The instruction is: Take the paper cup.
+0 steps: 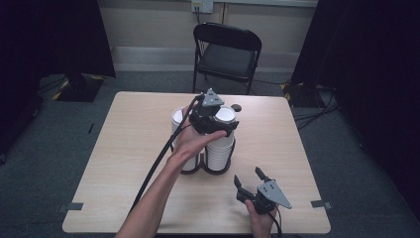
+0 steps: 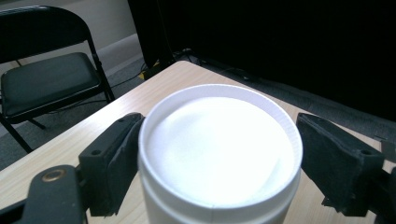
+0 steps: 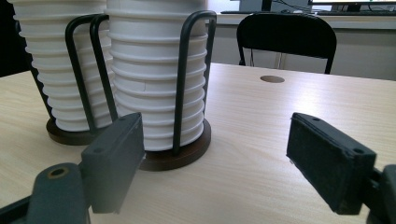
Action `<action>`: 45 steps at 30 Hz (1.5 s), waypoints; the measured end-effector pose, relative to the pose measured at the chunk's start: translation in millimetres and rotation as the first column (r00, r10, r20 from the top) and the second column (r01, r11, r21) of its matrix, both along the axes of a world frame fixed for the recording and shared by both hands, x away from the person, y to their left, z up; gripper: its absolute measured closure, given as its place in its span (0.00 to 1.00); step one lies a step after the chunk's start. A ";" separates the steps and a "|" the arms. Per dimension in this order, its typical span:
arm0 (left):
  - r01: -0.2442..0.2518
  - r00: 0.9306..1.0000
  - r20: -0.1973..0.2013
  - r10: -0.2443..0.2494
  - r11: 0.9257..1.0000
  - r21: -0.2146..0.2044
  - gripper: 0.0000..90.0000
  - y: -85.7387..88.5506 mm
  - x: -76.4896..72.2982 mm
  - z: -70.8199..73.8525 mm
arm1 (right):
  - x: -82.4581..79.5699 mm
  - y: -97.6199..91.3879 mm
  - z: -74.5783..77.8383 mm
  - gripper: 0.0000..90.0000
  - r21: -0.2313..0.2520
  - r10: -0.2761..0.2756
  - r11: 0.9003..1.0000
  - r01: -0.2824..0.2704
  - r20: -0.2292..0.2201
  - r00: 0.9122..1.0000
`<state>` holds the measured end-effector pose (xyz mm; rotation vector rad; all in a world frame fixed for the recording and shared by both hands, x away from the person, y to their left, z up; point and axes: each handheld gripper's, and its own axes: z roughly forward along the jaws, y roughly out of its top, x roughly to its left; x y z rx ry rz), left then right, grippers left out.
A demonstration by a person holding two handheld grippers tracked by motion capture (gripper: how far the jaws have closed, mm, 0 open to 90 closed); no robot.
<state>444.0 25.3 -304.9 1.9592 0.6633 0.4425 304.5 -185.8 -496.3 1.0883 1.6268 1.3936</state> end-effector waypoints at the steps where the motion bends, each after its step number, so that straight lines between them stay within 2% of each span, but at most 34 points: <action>1: 0.000 1.000 -0.001 0.000 1.000 0.006 0.19 -1.4 0.3 -1.1 | -0.1 0.0 0.0 0.21 0.001 0.000 1.000 0.000 0.000 1.000; 5: -0.005 1.000 -0.006 0.005 1.000 0.027 0.19 -3.5 1.2 -4.8 | -0.1 0.1 0.0 0.21 -0.001 0.001 1.000 -0.001 0.000 1.000; 11: -0.019 0.999 -0.035 0.019 1.000 0.012 0.21 -3.2 4.3 -10.2 | -0.1 0.2 0.0 0.21 -0.001 0.004 1.000 -0.004 0.000 1.000; 18: -0.037 0.998 -0.049 0.038 0.999 0.021 0.22 -4.8 5.0 -15.1 | -0.1 0.4 0.0 0.21 -0.002 0.002 1.000 -0.002 -0.001 1.000; 24: -0.045 0.997 -0.052 0.048 0.998 0.049 0.21 -8.3 6.8 -18.2 | -0.1 0.3 0.0 0.21 -0.002 0.002 1.000 -0.002 -0.002 1.000; 27: -0.045 0.997 -0.059 0.048 0.998 0.044 0.21 -8.3 7.2 -17.9 | 0.1 0.3 0.0 0.21 -0.003 0.000 1.000 0.000 -0.002 1.000; 38: -0.047 0.998 -0.044 0.049 0.998 0.047 0.23 -8.1 5.0 -16.1 | 0.4 0.3 0.1 0.21 -0.002 -0.001 1.000 0.001 -0.006 1.000; 39: -0.050 0.998 -0.025 0.051 0.998 0.046 0.23 -8.6 3.4 -15.0 | 0.4 0.3 0.1 0.21 -0.001 0.000 1.000 0.000 -0.006 1.000; 43: -0.047 0.998 -0.028 0.047 0.999 0.019 0.23 -6.4 3.7 -11.5 | 0.6 0.1 0.3 0.21 -0.001 0.004 1.000 -0.004 -0.010 1.000; 45: -0.042 0.999 -0.017 0.042 0.999 0.001 0.23 -5.2 3.4 -10.0 | 0.6 0.3 0.2 0.21 -0.002 0.000 1.000 0.000 -0.007 1.000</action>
